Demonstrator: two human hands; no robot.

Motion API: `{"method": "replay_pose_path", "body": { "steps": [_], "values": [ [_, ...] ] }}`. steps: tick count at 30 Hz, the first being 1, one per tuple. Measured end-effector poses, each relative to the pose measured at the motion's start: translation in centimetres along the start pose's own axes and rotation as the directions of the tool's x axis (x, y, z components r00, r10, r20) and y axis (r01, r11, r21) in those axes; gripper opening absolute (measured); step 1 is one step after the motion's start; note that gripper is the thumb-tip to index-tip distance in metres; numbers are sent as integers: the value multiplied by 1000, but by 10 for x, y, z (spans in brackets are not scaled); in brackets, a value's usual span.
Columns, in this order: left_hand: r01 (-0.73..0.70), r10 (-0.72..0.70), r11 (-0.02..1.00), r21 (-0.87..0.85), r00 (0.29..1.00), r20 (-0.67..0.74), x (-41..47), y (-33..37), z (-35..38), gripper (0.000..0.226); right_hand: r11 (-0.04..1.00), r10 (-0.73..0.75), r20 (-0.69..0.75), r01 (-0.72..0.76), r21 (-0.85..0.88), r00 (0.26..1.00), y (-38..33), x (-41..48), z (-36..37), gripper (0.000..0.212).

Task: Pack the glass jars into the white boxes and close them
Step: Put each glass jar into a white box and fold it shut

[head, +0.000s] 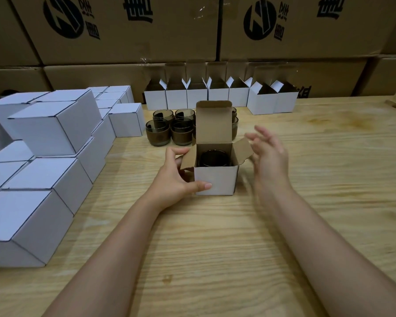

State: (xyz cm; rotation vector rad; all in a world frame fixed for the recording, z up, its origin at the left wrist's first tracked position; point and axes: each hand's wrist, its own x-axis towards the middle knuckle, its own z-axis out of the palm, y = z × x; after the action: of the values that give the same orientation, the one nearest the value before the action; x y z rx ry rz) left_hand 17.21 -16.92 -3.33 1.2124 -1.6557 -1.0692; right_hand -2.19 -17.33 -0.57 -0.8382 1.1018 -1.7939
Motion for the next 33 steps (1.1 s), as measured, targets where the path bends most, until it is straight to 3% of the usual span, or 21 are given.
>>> {"method": "replay_pose_path", "body": {
  "steps": [2,3,8,15,20,23,26,33],
  "values": [
    [1,-1,1000,-2,1000,3,0,0,0,91,986,165,128,-167,6,978,20,-9,-1,25],
    [-4,4,1000,0,1000,3,-1,0,-1,90,982,189,183,-183,-49,965,26,-12,0,27],
    [-40,42,999,36,997,-58,0,-4,1,108,988,148,289,-130,-83,946,26,-13,6,23],
    [-135,135,987,86,991,8,-1,-2,3,80,986,154,279,-129,-105,948,25,-12,5,25],
    [-169,166,981,95,985,41,-1,0,4,64,994,108,359,-100,-40,927,24,-12,4,34],
    [-163,161,983,88,987,28,0,1,4,62,990,74,459,-119,70,885,22,-11,1,40],
    [-169,168,981,91,986,17,-2,2,4,66,976,76,512,-169,138,856,21,-11,-2,27],
    [-171,171,980,97,985,11,-1,2,5,72,995,28,550,-78,66,834,26,-16,-2,34]
  ]
}}
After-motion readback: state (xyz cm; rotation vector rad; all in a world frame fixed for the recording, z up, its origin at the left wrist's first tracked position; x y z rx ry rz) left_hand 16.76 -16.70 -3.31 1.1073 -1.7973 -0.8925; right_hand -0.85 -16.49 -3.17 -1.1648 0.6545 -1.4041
